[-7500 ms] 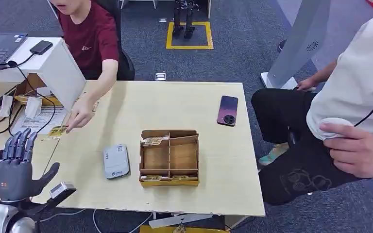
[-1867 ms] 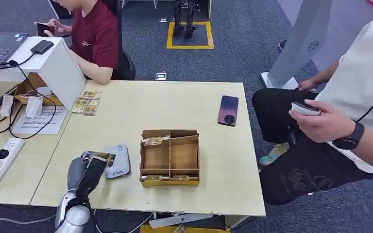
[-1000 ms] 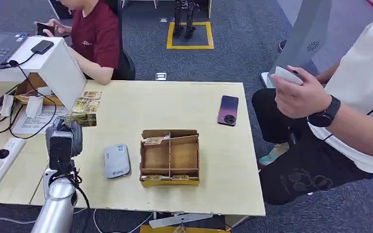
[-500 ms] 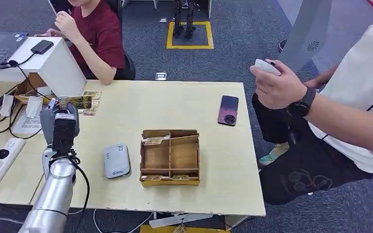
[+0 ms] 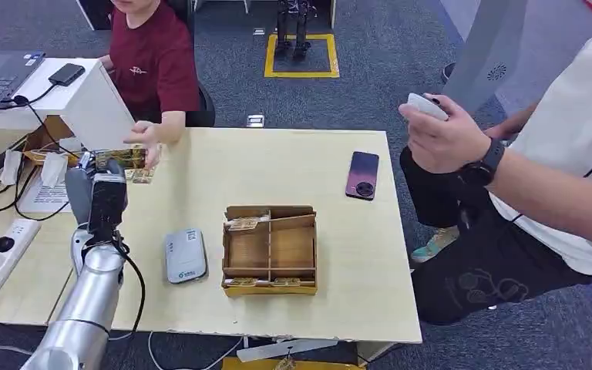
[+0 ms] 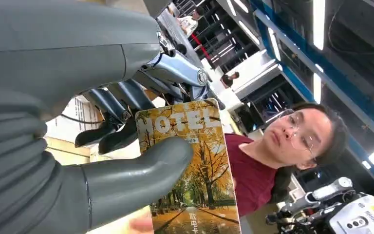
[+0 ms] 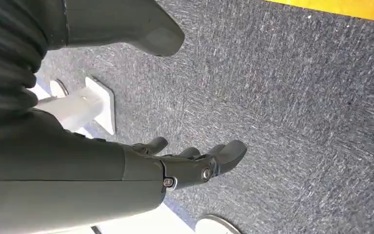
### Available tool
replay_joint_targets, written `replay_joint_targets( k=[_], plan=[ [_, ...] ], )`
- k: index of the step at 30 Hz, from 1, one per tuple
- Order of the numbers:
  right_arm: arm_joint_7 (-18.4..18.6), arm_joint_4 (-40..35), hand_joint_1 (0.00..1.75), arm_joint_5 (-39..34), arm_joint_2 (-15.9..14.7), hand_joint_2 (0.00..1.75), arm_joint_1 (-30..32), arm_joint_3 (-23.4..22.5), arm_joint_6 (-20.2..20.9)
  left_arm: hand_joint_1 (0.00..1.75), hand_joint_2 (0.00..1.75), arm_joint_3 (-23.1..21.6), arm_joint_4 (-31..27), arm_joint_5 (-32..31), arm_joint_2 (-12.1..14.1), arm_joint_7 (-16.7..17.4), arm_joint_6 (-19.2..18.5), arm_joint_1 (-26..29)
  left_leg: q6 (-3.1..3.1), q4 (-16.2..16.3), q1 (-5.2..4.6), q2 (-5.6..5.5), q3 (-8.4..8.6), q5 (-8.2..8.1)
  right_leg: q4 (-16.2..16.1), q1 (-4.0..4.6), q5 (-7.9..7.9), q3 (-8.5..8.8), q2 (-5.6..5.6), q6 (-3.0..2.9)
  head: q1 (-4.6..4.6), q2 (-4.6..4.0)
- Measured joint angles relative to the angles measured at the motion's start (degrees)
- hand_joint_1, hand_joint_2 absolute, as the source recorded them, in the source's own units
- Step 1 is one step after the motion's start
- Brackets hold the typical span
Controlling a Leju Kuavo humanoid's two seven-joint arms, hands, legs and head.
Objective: Pass the card to the sensor for recognition and then transmit it.
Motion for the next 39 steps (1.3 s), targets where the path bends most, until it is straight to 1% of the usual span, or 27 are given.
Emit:
replay_joint_targets(
  k=[9, 10, 25, 29, 31, 32, 33, 35, 36, 37, 38, 39],
  plan=[
    [0.00, 0.02, 0.00, 0.00, 0.00, 1.75, 0.00, 0.04, -0.07, 1.75, 1.75, 0.00, 0.59, 0.44, 0.00, -0.28, -0.44, -0.16, 0.00, 0.00, 0.00, 0.00, 0.00, 0.00, 0.00, 0.00, 0.00, 0.00, 0.00, 0.00, 0.00, 0.00],
    [0.00, 0.02, 0.00, 0.00, 0.00, 1.75, 0.00, 0.04, -0.07, 0.00, 1.75, 0.00, 0.68, 0.44, 0.00, -0.28, -0.44, -0.21, 0.00, 0.00, 0.00, 0.00, 0.00, 0.00, 0.00, 0.00, 0.00, 0.00, 0.00, 0.00, 0.00, 0.00],
    [0.13, 0.02, 0.00, -0.07, 0.00, 1.75, 0.01, 0.04, -0.09, 0.00, 1.75, 0.02, 0.76, 1.57, -0.02, -0.22, -2.03, -0.24, 0.00, 0.00, 0.00, 0.00, -0.02, 0.00, 0.00, 0.00, 0.00, 0.00, 0.00, 0.00, 0.02, 0.00],
    [0.37, 0.02, 0.00, -0.13, 0.00, 1.75, 0.02, 0.04, -0.09, 0.00, 1.75, 0.02, 0.63, 2.21, -0.02, 0.68, -3.54, 0.00, 0.00, 0.00, 0.00, 0.00, -0.01, 0.00, 0.00, 0.00, 0.00, 0.00, 0.00, 0.00, 0.00, 0.00],
    [0.37, 0.02, 0.00, -0.26, 0.00, 1.75, 0.04, 0.04, -0.15, 0.00, 1.75, 0.02, 0.01, 2.60, 0.00, 1.59, -5.90, 0.48, 0.00, 0.00, 0.00, 0.00, -0.03, 0.00, 0.00, 0.00, 0.00, 0.00, 0.00, 0.00, 0.02, 0.00],
    [0.37, 0.02, 0.00, -0.39, 0.00, 1.75, 0.05, 0.02, -0.15, 0.00, 1.75, 0.00, -0.64, 2.69, 0.04, 1.71, -7.61, 0.97, 0.00, 0.00, 0.00, 0.00, -0.03, 0.00, 0.00, 0.00, 0.00, 0.00, 0.00, 0.00, 0.02, 0.00],
    [0.37, 0.02, 0.00, -0.63, 0.00, 1.75, 0.06, 0.02, -0.17, 0.00, 1.75, -0.11, -2.15, 2.67, 0.33, 1.55, -10.25, 2.13, 0.00, 0.00, 0.00, 0.03, -0.01, -0.01, 0.00, 0.00, 0.00, 0.00, 0.04, 0.00, 0.02, 0.00],
    [0.44, 0.02, 0.00, -1.47, -0.02, 1.75, 0.25, -0.20, -0.15, 0.00, 1.75, -1.56, -7.64, 2.29, 1.86, 0.10, -19.13, 6.54, -0.02, -0.01, -0.01, 0.20, 0.03, -0.05, 0.00, 0.00, 0.00, -0.06, 0.27, 0.00, 0.00, 0.00],
    [0.55, 0.02, 0.00, -1.77, -0.07, 1.75, 0.50, -0.44, -0.09, 0.00, 1.75, -3.53, -12.24, 0.52, 2.80, -1.43, -24.01, 9.99, 0.03, -0.01, -0.02, 0.25, 0.02, -0.11, 0.00, -0.02, -0.01, -0.10, 0.30, 0.00, 0.00, 0.00],
    [0.59, 0.02, 0.00, -2.03, -0.20, 1.75, 0.78, -0.59, 0.02, 0.00, 1.75, -6.09, -16.52, -3.12, 3.85, -2.78, -25.69, 13.27, 0.07, 0.00, -0.03, 0.25, 0.01, -0.14, -0.01, -0.02, -0.04, -0.15, 0.30, 0.01, -0.09, 0.00],
    [0.61, 0.02, 0.00, -2.23, -0.35, 1.75, 1.05, -0.79, 0.04, 0.00, 1.75, -9.44, -19.95, -7.78, 4.72, -3.50, -24.82, 15.84, 0.08, 0.00, -0.06, 0.13, -0.07, -0.14, -0.01, -0.06, -0.10, -0.17, 0.19, 0.09, -0.11, 0.00],
    [0.59, 0.02, 0.00, -2.27, -0.44, 1.75, 1.13, -1.00, 0.09, 0.00, 1.75, -13.59, -22.35, -13.30, 5.47, -3.39, -22.70, 17.60, 0.10, 0.00, -0.07, -0.06, -0.17, -0.14, -0.02, -0.08, -0.14, -0.16, -0.03, 0.15, -0.07, 0.00]
  ],
)
